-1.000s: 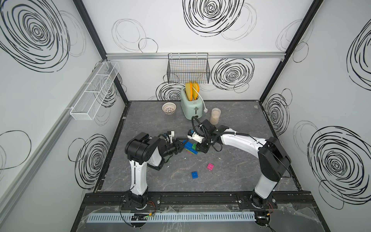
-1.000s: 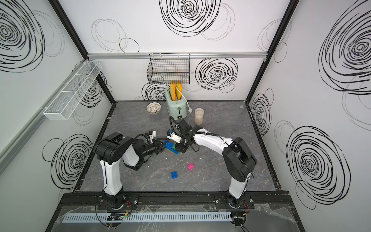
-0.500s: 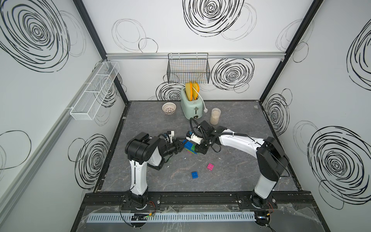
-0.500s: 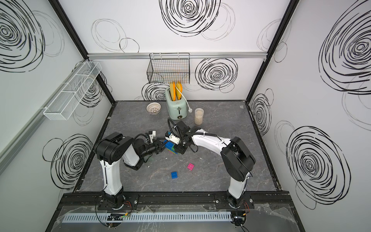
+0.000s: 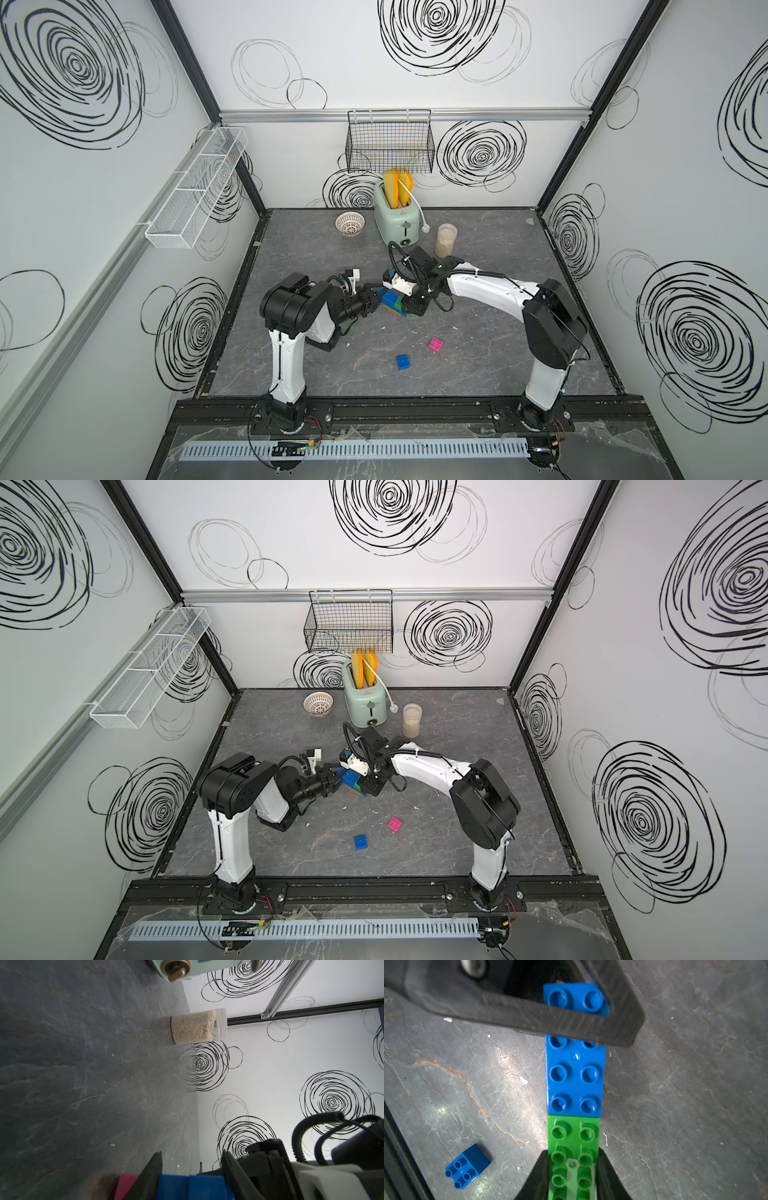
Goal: Assemble a heart with lego
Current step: Assemble the lego brick with the lego brick.
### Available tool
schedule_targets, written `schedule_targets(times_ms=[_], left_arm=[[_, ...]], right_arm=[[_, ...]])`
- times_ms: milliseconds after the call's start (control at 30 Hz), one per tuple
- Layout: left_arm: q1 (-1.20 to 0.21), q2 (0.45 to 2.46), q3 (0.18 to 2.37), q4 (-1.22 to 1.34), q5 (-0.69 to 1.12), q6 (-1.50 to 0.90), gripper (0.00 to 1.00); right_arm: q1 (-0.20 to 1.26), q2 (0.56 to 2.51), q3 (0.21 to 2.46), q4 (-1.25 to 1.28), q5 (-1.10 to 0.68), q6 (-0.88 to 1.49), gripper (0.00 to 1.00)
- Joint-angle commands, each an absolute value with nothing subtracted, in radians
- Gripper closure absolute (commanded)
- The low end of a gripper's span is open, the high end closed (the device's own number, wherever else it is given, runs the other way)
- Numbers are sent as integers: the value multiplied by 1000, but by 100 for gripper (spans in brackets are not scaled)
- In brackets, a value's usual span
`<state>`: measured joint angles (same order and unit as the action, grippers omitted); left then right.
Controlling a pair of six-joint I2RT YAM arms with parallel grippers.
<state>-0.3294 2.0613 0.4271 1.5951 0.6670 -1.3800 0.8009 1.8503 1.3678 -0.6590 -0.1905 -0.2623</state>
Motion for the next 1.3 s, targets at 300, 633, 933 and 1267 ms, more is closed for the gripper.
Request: schedule_targets(times_ms=[300, 633, 933, 1267], left_arm=[[-342, 2092, 434, 1815, 729, -1387, 30], [-340, 2098, 426, 1815, 734, -1383, 41], [-339, 2108, 425, 1815, 730, -1381, 52], [-336, 2120, 423, 1815, 729, -1378, 52]], right_arm=[[810, 1934, 1438, -688, -167, -248, 75], [821, 1973, 1492, -717, -118, -249, 74], [813, 1928, 1508, -709, -138, -239, 63], [793, 1867, 1509, -709, -152, -227, 41]])
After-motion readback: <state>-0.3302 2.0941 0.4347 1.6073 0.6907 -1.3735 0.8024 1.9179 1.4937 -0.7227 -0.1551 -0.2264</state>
